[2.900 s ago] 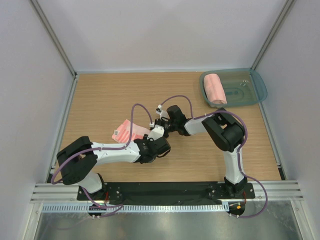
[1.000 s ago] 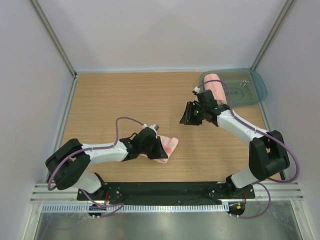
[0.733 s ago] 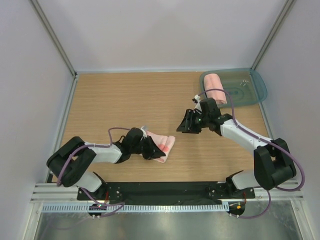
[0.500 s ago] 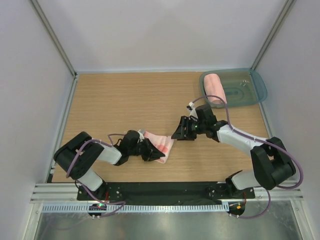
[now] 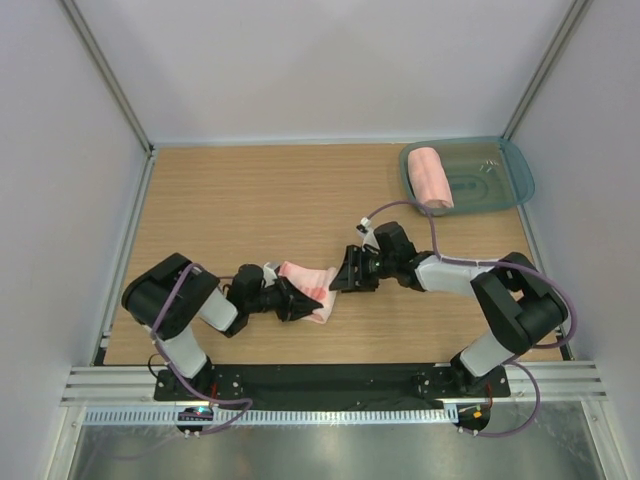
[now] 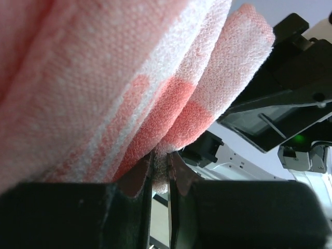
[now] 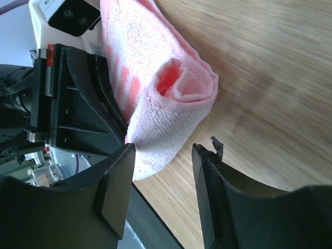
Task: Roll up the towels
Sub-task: Roll the towel
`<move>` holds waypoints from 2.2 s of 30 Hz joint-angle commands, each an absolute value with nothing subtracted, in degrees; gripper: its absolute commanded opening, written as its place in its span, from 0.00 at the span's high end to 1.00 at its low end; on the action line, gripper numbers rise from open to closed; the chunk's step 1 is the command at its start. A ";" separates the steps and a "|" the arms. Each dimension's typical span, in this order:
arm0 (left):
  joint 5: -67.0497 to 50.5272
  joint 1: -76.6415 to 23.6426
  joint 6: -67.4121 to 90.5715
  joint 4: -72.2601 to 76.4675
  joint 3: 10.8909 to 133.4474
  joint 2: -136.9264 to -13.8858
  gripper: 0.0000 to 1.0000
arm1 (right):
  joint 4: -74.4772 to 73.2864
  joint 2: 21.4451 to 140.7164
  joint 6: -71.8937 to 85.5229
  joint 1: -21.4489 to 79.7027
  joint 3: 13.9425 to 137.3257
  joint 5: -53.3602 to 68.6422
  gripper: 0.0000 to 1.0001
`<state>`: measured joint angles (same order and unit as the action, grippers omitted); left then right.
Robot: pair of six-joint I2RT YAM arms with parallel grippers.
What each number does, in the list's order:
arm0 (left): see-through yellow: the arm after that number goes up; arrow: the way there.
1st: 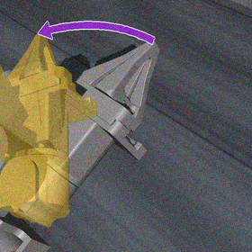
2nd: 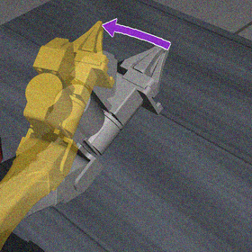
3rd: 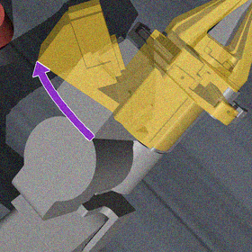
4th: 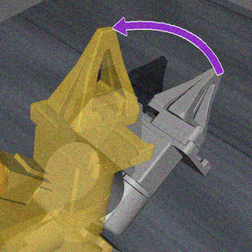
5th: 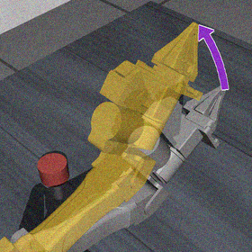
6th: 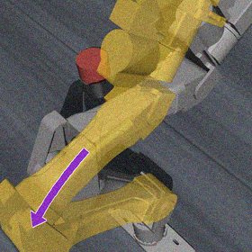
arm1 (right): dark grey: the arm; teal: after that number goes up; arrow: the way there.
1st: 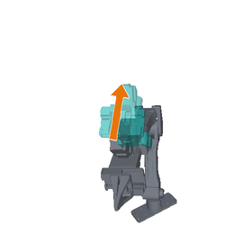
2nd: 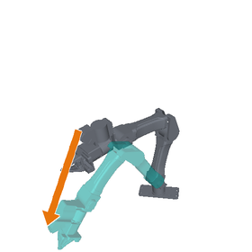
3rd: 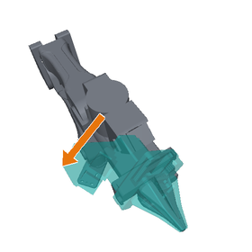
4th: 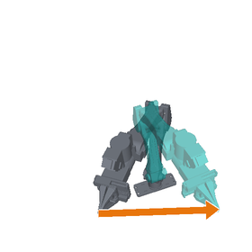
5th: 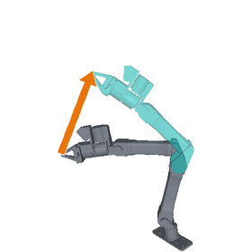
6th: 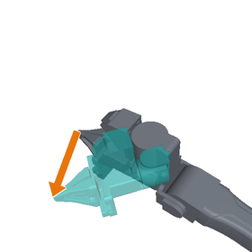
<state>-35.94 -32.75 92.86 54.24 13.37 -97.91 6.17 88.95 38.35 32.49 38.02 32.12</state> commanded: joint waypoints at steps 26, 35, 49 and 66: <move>-37.89 -29.71 83.95 37.56 16.69 -96.51 0.79 | 17.06 100.11 41.93 37.00 39.20 29.10 0.74; -27.96 -30.93 65.24 3.73 27.05 -87.37 0.65 | 8.02 98.01 40.26 37.00 42.01 25.23 0.78; 6.92 -47.26 49.33 -26.71 45.86 -74.80 0.57 | -8.87 94.48 36.21 38.41 49.83 20.13 0.80; 39.90 -74.00 36.21 -29.79 60.37 -90.34 0.52 | -19.07 98.43 34.54 40.87 58.27 17.31 0.79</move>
